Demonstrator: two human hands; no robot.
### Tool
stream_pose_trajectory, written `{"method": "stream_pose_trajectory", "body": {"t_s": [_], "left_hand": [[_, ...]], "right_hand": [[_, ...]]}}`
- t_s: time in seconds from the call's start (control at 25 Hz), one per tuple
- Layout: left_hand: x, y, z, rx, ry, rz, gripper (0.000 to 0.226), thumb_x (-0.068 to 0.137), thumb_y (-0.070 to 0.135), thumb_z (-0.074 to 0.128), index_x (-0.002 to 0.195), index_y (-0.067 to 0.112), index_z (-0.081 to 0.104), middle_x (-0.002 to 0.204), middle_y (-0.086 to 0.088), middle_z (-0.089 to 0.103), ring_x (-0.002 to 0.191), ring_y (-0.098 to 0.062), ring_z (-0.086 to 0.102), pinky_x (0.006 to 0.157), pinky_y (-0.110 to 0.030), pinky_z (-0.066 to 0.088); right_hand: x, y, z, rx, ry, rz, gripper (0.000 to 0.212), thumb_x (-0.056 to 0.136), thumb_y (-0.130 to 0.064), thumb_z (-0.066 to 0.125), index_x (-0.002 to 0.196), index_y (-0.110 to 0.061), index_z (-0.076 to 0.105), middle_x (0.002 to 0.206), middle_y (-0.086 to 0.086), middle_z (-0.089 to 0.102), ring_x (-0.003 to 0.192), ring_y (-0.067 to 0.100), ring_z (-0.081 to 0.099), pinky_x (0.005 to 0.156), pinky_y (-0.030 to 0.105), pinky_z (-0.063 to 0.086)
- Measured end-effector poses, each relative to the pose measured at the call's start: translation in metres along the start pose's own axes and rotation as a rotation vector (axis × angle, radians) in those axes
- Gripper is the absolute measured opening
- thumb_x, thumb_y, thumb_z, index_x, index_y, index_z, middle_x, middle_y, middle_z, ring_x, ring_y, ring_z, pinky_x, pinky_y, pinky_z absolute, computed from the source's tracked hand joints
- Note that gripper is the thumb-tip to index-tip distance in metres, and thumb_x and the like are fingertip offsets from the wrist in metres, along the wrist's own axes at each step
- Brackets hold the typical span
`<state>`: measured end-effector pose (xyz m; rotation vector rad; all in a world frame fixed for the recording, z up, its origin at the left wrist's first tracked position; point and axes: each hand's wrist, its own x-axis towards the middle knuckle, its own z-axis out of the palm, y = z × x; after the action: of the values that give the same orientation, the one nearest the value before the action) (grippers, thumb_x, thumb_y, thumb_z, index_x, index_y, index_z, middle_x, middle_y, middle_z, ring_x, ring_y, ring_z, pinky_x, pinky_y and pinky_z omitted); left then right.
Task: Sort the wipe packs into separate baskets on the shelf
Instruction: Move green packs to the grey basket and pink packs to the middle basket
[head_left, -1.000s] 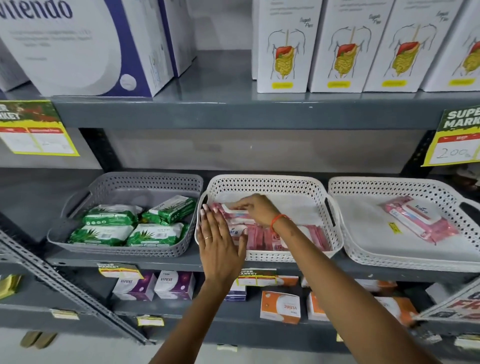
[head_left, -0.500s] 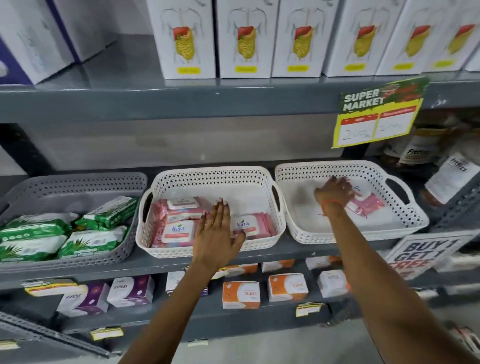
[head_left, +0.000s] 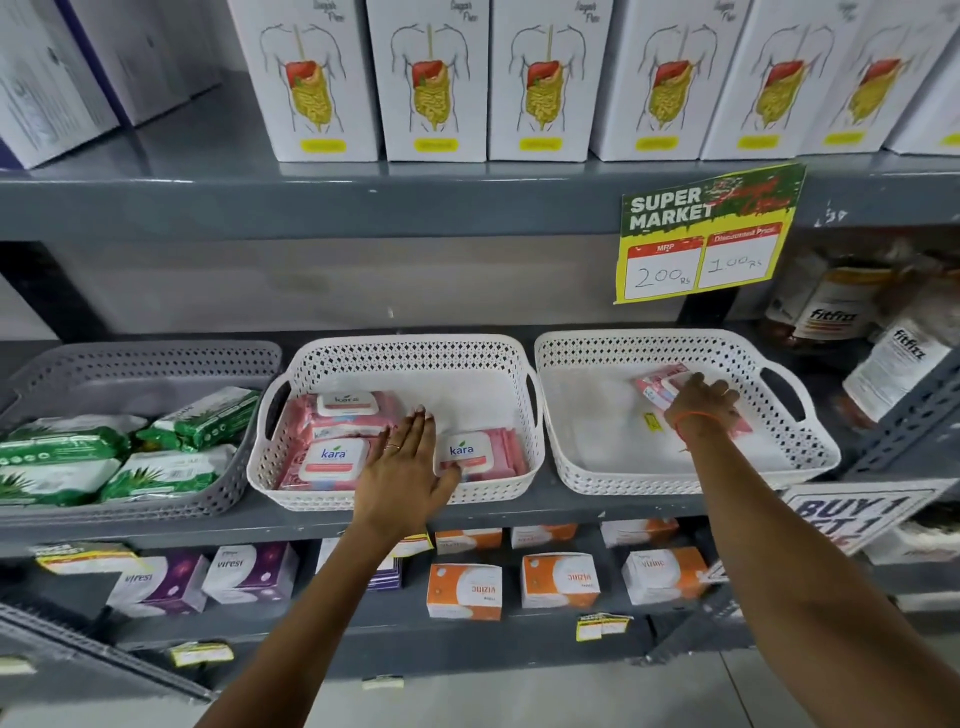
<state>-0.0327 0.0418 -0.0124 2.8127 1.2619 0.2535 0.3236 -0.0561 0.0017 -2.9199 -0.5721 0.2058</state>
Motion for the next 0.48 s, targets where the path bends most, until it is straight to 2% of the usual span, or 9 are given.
{"method": "stream_pose_trajectory", "body": {"t_s": [0.08, 0.16, 0.24, 0.28, 0.32, 0.4, 0.48], "left_hand": [[-0.001, 0.001, -0.001, -0.008, 0.019, 0.004, 0.089, 0.078, 0.062, -0.003, 0.148, 0.010, 0.013, 0.157, -0.007, 0.012, 0.145, -0.018, 0.008, 0.115, -0.033, 0.000], [-0.003, 0.002, -0.002, -0.024, 0.060, 0.009, 0.082, 0.083, 0.059, 0.007, 0.143, 0.007, 0.031, 0.153, -0.010, 0.029, 0.142, -0.022, 0.023, 0.116, -0.036, 0.011], [-0.010, -0.003, -0.004, -0.010, 0.109, 0.006, 0.071, 0.089, 0.053, 0.017, 0.130, 0.005, 0.050, 0.140, -0.014, 0.049, 0.132, -0.027, 0.043, 0.113, -0.042, 0.024], [-0.014, -0.008, -0.004, -0.004, 0.131, -0.004, 0.068, 0.091, 0.051, 0.019, 0.125, 0.005, 0.055, 0.134, -0.015, 0.055, 0.126, -0.029, 0.049, 0.111, -0.042, 0.028], [-0.018, -0.015, -0.004, -0.007, 0.139, -0.030, 0.067, 0.093, 0.051, 0.018, 0.122, 0.005, 0.058, 0.129, -0.015, 0.059, 0.122, -0.030, 0.053, 0.111, -0.042, 0.029], [-0.028, -0.028, -0.004, -0.015, 0.140, -0.077, 0.071, 0.094, 0.052, 0.012, 0.125, 0.005, 0.056, 0.130, -0.016, 0.058, 0.123, -0.031, 0.052, 0.111, -0.044, 0.023], [-0.036, -0.047, -0.001, -0.008, 0.145, -0.120, 0.075, 0.093, 0.054, 0.009, 0.131, 0.004, 0.050, 0.139, -0.017, 0.048, 0.131, -0.031, 0.043, 0.111, -0.045, 0.018]], "right_hand": [[-0.007, -0.006, -0.005, 0.091, 0.002, 0.004, 0.063, 0.087, -0.019, 0.062, 0.140, -0.004, 0.031, 0.142, 0.025, 0.034, 0.131, 0.042, 0.032, 0.106, 0.056, 0.036], [-0.021, -0.025, -0.013, 0.253, 0.164, -0.051, 0.058, 0.087, -0.015, 0.060, 0.137, -0.002, 0.035, 0.138, 0.027, 0.038, 0.127, 0.043, 0.035, 0.103, 0.056, 0.038], [-0.052, -0.057, -0.020, 0.436, 0.417, -0.298, 0.060, 0.085, -0.012, 0.063, 0.137, 0.004, 0.036, 0.136, 0.031, 0.040, 0.124, 0.044, 0.039, 0.102, 0.048, 0.035], [-0.072, -0.074, -0.026, 0.560, 0.488, -0.453, 0.060, 0.084, -0.009, 0.064, 0.136, 0.006, 0.038, 0.135, 0.033, 0.041, 0.122, 0.044, 0.040, 0.101, 0.043, 0.034], [-0.093, -0.092, -0.031, 0.679, 0.483, -0.602, 0.060, 0.084, -0.006, 0.066, 0.136, 0.006, 0.039, 0.134, 0.033, 0.041, 0.121, 0.043, 0.040, 0.100, 0.041, 0.035], [-0.123, -0.118, -0.031, 0.733, 0.262, -0.876, 0.063, 0.084, -0.004, 0.066, 0.140, -0.001, 0.037, 0.138, 0.028, 0.039, 0.124, 0.040, 0.040, 0.104, 0.043, 0.038], [-0.140, -0.134, -0.013, 0.538, -0.096, -1.025, 0.069, 0.088, -0.008, 0.063, 0.147, -0.010, 0.027, 0.146, 0.019, 0.033, 0.135, 0.033, 0.036, 0.113, 0.041, 0.033]]}}
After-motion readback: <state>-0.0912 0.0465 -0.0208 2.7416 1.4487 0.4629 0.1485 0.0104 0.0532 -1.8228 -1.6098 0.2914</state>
